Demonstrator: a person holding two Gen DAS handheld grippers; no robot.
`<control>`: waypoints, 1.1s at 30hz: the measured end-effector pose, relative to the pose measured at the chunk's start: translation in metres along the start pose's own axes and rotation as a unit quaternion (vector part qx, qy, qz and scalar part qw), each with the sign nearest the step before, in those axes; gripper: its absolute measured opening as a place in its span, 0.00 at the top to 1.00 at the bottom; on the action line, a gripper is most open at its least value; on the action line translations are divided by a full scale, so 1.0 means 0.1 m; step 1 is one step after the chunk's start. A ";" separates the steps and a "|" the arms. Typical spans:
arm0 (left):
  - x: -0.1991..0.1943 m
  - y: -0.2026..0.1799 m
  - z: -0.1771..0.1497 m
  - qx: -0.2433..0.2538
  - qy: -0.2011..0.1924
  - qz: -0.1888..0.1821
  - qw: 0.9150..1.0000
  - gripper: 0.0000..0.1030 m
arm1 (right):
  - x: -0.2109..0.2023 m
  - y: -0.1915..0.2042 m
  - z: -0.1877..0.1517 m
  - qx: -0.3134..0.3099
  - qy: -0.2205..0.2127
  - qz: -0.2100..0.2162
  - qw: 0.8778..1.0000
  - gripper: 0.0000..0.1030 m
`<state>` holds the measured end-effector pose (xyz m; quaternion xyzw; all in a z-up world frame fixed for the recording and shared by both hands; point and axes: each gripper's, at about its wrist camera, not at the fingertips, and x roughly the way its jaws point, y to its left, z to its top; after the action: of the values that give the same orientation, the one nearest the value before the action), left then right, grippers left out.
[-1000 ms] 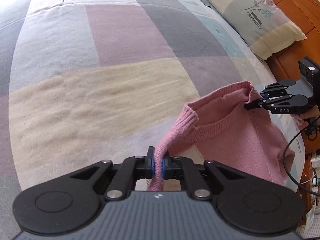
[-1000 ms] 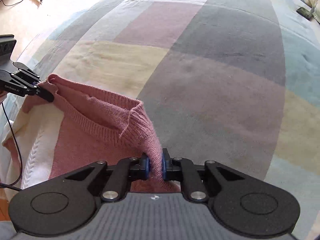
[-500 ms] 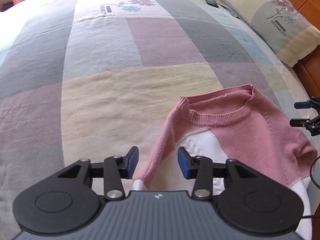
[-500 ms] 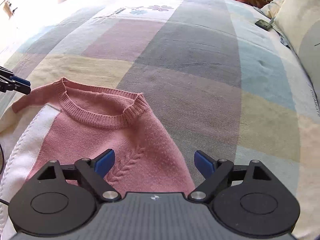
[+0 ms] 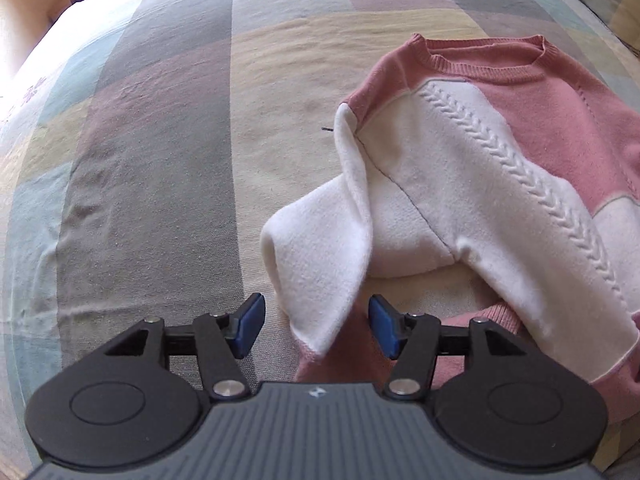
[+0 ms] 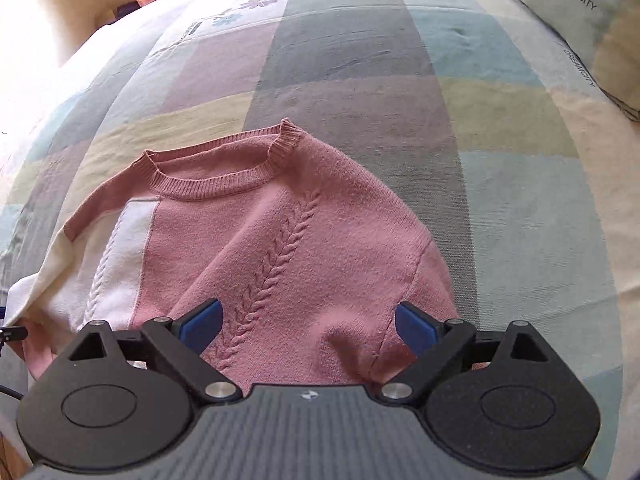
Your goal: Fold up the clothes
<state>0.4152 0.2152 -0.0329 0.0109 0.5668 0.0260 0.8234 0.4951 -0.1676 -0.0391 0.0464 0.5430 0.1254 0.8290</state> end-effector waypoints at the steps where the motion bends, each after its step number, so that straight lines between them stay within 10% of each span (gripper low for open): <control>1: 0.01 0.03 -0.01 -0.003 -0.003 0.004 1.000 0.44 | -0.01 0.03 -0.01 -0.004 0.000 -0.002 1.000 0.07; 11: 0.30 0.65 0.40 -0.030 -0.023 0.050 0.998 0.41 | 0.02 0.14 -0.09 -0.011 0.008 -0.014 1.000 0.07; 20: 0.11 0.38 0.21 -0.073 -0.014 -0.003 0.997 0.42 | 0.00 0.42 -0.25 -0.019 0.018 -0.003 1.000 0.07; 33: 0.22 -0.31 -0.46 -0.326 0.017 -0.113 0.938 0.39 | 0.04 0.59 -0.24 -0.008 0.016 0.019 1.000 0.07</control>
<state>0.3806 0.1850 -0.0711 -0.3231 0.5389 0.1163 0.7692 0.4654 -0.1115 -0.0398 0.0479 0.5544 0.1460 0.8179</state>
